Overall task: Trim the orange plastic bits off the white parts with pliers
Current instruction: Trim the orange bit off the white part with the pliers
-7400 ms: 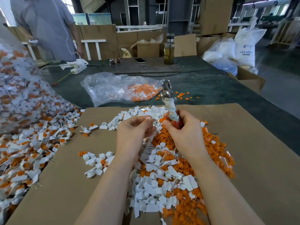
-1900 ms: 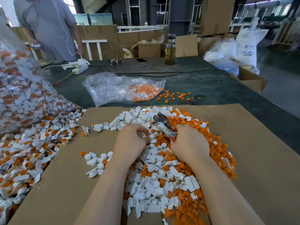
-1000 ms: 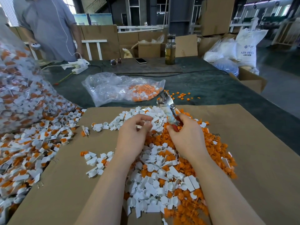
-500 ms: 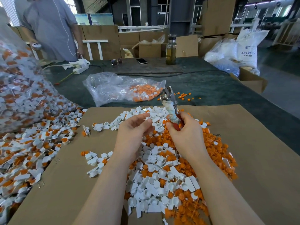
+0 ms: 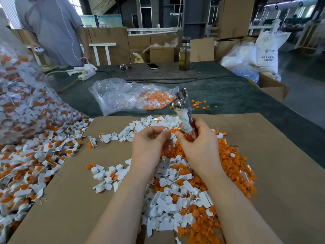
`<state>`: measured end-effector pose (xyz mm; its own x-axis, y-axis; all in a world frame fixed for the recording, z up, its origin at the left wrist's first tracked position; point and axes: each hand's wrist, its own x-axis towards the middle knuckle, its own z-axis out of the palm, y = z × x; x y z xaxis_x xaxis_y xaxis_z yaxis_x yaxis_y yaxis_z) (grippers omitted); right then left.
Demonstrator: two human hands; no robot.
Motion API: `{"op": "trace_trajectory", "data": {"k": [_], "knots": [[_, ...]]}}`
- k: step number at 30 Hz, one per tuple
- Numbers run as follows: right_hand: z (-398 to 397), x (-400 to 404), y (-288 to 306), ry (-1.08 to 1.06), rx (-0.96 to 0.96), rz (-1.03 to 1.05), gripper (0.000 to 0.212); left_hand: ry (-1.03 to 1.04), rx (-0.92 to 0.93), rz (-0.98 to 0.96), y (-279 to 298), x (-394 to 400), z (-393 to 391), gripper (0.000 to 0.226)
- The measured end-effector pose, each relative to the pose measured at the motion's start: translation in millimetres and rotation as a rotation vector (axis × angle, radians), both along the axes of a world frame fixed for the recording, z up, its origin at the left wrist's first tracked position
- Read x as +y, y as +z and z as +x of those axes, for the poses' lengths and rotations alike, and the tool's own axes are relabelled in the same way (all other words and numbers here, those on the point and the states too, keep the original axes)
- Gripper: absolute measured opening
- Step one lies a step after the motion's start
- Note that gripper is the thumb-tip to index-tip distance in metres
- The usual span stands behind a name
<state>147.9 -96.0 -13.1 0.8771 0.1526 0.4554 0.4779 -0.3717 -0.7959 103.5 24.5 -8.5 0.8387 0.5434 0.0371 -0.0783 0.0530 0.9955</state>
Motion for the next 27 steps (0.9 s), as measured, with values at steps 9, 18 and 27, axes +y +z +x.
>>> {"op": "trace_trajectory", "data": {"k": [9,18,27], "knots": [[1.3,-1.1,-2.7,-0.076,-0.069,-0.048,0.024,-0.028,-0.032,-0.075,6.7,-4.8,-3.2,0.004],[1.4,0.4,-3.1,-0.124,-0.11,-0.088,0.031,0.035,-0.024,0.169,7.6,-7.4,-4.7,0.008],[-0.8,0.0,-1.9,-0.114,-0.137,-0.085,0.036,0.021,-0.009,0.328,5.6,-8.2,-4.4,0.01]]}}
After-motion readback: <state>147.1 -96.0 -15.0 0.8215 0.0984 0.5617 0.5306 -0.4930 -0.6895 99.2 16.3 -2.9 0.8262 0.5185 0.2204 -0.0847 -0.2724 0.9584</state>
